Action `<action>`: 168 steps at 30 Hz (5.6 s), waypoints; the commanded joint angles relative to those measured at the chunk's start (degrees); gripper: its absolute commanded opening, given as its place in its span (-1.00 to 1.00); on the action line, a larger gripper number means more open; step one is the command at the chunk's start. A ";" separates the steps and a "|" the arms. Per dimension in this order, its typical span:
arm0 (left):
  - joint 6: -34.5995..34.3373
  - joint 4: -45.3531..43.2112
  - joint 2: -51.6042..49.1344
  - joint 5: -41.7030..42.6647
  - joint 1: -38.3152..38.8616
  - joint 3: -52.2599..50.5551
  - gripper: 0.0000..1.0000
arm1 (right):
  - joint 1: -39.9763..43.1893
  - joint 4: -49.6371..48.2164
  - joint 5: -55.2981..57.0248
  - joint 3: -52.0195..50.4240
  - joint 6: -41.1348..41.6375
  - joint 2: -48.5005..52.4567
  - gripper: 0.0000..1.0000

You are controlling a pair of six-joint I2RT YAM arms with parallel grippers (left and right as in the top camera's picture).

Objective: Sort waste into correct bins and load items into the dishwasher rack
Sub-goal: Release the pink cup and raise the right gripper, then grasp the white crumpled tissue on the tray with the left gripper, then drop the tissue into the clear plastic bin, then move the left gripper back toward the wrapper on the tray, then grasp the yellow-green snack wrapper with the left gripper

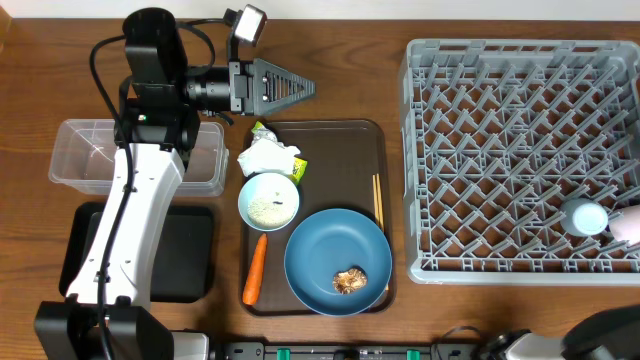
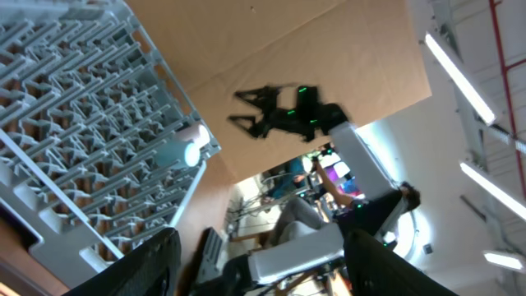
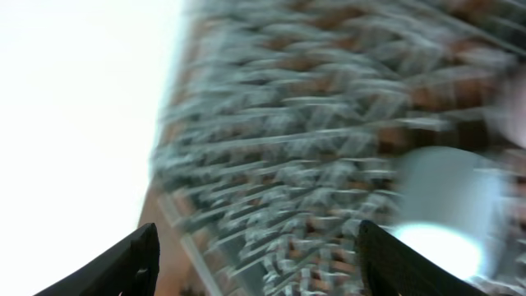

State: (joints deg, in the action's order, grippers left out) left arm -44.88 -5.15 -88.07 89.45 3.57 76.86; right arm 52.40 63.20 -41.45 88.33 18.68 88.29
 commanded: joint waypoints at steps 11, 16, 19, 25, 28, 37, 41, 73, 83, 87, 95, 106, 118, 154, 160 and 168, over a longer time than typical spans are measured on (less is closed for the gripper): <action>2.86 -0.13 3.19 -10.21 0.02 -0.42 0.17 | -34.82 5.07 14.43 5.53 -6.73 -19.85 0.64; 4.37 5.27 3.19 -26.32 0.04 -0.42 0.15 | -43.41 7.78 16.39 5.05 -6.80 -18.91 0.65; 10.14 13.84 3.21 -37.38 0.76 -0.42 0.16 | -46.99 8.13 19.02 4.98 -6.75 -17.44 0.65; 26.60 36.04 3.21 -63.73 6.69 -0.42 0.17 | -54.07 10.12 21.33 4.96 -8.92 -13.79 0.68; 31.76 43.65 3.13 -80.91 11.39 -0.42 0.17 | -58.18 10.73 24.72 4.96 -8.87 -11.19 0.69; 33.24 52.41 -3.89 -98.90 13.18 -0.52 0.18 | -62.36 11.26 27.02 4.96 -6.43 -5.05 0.69; 33.29 50.58 -8.28 -95.78 12.46 -0.52 0.17 | -62.34 11.45 32.09 4.87 -5.44 -4.50 0.74; 33.27 42.80 -19.45 -86.79 12.52 0.85 -0.88 | -62.34 13.86 37.24 -1.14 -5.88 -4.48 0.82; 34.95 47.17 -6.62 -86.88 12.52 2.03 -0.88 | -62.34 12.50 37.18 -1.14 -5.84 -4.48 0.83; 35.01 47.47 -4.46 -86.86 12.52 2.03 -0.88 | -62.34 12.37 37.13 -1.14 -5.42 -4.48 0.83; 36.70 50.90 -3.30 -97.92 12.13 2.03 -0.88 | -62.34 12.98 37.16 -1.14 -5.44 -4.48 0.83; 36.00 52.26 -1.57 -101.02 -0.24 1.97 -0.88 | -62.34 13.03 36.92 -1.14 -4.96 -4.48 0.85; 32.13 50.16 -2.16 -98.57 -5.92 0.37 0.54 | -62.34 12.90 36.92 -1.14 -4.98 -4.48 0.85; 22.32 35.21 -23.17 -94.75 13.22 0.26 0.08 | -62.36 12.85 36.94 -1.14 -4.07 -4.48 0.88; 23.39 35.43 -23.21 -95.51 13.22 0.22 -0.03 | -62.34 12.90 36.92 -1.14 -3.91 -4.48 0.88; 23.34 36.11 -25.88 -93.29 13.22 0.22 -0.03 | -62.36 13.40 36.94 -1.14 -3.93 -4.48 0.86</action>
State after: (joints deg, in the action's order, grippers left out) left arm -22.09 30.61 -111.35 -4.75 16.82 77.47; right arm -9.56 76.47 -5.06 87.53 14.02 83.94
